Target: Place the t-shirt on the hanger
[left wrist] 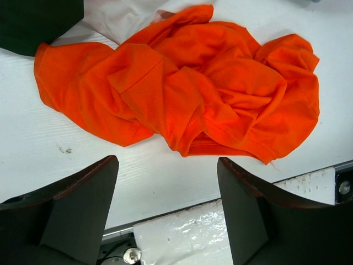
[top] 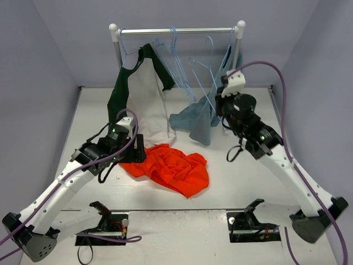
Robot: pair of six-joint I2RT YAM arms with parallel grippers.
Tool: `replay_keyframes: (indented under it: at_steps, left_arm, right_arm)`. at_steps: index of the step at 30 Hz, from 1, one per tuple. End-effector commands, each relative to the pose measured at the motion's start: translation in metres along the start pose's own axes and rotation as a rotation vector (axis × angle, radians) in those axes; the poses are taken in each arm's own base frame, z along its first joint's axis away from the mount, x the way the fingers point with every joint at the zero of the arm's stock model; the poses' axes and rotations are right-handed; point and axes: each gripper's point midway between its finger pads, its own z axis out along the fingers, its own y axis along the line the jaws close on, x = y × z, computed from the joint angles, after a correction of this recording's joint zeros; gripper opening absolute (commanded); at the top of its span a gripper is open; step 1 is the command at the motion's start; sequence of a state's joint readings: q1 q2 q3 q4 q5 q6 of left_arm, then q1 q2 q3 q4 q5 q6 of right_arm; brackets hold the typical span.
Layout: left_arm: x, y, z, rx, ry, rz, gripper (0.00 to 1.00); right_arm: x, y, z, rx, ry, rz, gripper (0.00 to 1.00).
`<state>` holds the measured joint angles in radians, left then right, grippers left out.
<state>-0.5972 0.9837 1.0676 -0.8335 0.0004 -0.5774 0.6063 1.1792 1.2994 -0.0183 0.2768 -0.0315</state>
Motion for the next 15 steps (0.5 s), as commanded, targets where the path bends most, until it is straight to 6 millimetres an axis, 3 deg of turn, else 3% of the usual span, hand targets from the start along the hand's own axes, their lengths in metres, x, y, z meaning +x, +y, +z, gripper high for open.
replay_keyframes:
  at_steps: [1, 6, 15]
  left_arm:
    - [-0.009, -0.014, 0.002, 0.051, 0.0, 0.042, 0.68]
    - [0.003, -0.018, 0.018, 0.007, 0.04, 0.072, 0.68]
    - [0.034, -0.025, 0.055, -0.111, 0.101, 0.188, 0.68]
  right_arm:
    - [-0.027, 0.001, -0.041, -0.082, -0.134, 0.031, 0.0]
    - [-0.016, -0.006, -0.079, -0.124, -0.156, 0.042, 0.0]
    - [0.011, -0.02, -0.11, -0.117, -0.117, 0.044, 0.0]
